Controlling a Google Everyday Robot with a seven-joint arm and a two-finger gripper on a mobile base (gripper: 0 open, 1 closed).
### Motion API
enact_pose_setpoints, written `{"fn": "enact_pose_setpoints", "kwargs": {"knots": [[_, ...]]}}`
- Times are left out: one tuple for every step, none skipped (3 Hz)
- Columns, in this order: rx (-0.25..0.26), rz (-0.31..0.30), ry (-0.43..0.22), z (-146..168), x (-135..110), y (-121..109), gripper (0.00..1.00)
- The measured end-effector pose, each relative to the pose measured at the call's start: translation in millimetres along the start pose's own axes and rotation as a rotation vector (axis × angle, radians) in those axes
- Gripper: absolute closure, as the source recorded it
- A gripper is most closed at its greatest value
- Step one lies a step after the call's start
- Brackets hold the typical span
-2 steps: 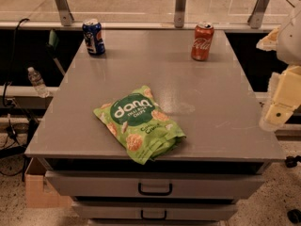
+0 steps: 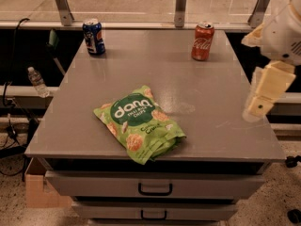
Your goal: Move pepsi can near green rice chip bag
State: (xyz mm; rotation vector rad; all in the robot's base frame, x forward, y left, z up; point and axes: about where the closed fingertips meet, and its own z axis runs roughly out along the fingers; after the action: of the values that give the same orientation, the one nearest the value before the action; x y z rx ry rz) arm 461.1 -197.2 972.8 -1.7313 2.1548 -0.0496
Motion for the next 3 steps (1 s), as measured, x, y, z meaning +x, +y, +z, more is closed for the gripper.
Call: {"fn": "enact_pose_setpoints", "kwargs": {"knots": [[-0.003,-0.071,-0.120,32,-58,-36,0.00],[-0.017,-0.145,-0.270,62,-138,-74,0.00],[-0.026,-0.213,-0.427,65,-240,-96,0.00]]}}
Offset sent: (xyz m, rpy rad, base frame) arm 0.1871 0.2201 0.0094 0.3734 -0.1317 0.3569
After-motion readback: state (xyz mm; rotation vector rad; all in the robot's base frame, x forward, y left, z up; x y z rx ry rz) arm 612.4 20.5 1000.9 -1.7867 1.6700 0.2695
